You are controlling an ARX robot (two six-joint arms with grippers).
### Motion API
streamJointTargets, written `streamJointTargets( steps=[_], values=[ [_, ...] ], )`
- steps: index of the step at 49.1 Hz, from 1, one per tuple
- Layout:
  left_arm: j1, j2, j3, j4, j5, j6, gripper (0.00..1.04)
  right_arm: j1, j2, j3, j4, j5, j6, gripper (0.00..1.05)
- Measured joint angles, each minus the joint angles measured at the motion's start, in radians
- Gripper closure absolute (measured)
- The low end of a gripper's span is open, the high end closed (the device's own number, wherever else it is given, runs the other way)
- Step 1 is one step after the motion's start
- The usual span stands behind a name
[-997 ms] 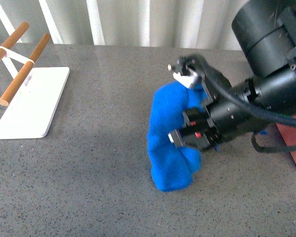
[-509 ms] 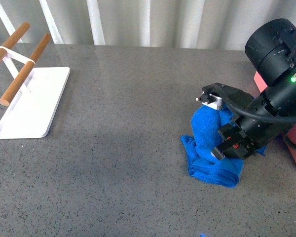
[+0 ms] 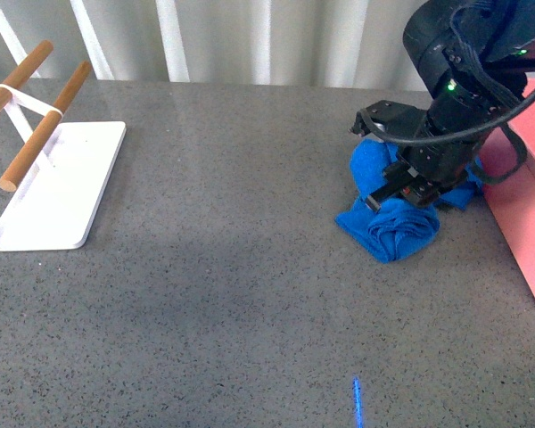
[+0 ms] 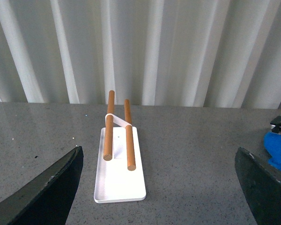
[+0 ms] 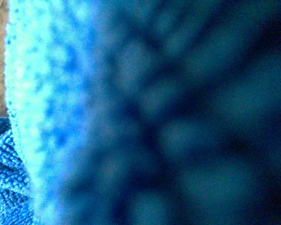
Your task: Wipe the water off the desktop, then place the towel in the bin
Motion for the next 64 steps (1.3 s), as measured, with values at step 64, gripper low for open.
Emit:
streamJointTargets(
  steps=[64],
  values=[
    [0.0, 0.0, 0.0, 0.0, 0.0, 0.0, 0.07, 0.158, -0.49, 0.101, -0.212, -0.002, 0.189, 1.0]
  ],
)
